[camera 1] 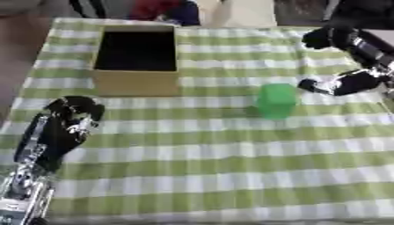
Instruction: Pick up objects on the table and place them in the box.
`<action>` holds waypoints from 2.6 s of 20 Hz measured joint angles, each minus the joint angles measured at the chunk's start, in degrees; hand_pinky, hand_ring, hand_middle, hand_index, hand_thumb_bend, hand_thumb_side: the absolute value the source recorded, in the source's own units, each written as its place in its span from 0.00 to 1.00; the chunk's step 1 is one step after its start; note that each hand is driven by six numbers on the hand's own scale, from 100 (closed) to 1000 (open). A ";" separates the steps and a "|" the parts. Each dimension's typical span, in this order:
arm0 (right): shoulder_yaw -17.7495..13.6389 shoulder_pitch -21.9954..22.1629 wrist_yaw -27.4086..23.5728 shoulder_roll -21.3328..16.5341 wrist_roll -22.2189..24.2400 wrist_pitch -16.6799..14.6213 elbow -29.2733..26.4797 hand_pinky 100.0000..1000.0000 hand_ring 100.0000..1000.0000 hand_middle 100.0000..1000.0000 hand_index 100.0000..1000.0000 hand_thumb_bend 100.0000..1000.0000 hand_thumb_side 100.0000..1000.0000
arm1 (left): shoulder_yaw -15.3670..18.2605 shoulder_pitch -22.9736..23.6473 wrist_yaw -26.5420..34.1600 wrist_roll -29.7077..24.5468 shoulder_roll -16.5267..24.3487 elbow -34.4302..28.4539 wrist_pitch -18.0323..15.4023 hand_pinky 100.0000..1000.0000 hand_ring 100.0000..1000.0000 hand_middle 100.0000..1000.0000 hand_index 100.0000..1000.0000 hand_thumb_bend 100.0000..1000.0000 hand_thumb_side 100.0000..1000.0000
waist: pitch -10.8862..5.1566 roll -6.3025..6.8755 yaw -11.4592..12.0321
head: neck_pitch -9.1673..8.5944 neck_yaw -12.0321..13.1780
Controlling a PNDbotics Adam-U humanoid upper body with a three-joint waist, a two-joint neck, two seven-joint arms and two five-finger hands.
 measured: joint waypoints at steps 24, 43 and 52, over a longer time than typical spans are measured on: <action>5.96 -3.21 2.07 -1.57 8.25 -1.04 4.13 0.82 0.79 0.75 0.83 0.53 0.16 | -0.22 0.00 0.00 -0.12 0.01 0.00 0.09 0.49 0.65 0.56 0.60 0.43 0.19 | -0.02 -0.15 0.46 | 0.00 -0.50; 8.09 -7.62 5.10 -0.19 11.07 -2.15 14.16 0.81 0.79 0.75 0.83 0.52 0.17 | -0.35 0.00 0.06 -0.30 0.01 0.00 0.22 0.49 0.65 0.56 0.60 0.43 0.20 | -0.02 0.35 0.81 | 0.01 -0.95; 8.82 -9.02 6.38 1.00 11.60 -3.11 17.11 0.81 0.79 0.74 0.83 0.52 0.17 | -0.36 -0.01 0.08 -0.32 0.01 0.00 0.23 0.49 0.65 0.56 0.60 0.43 0.20 | -0.02 0.37 1.12 | 0.01 -1.12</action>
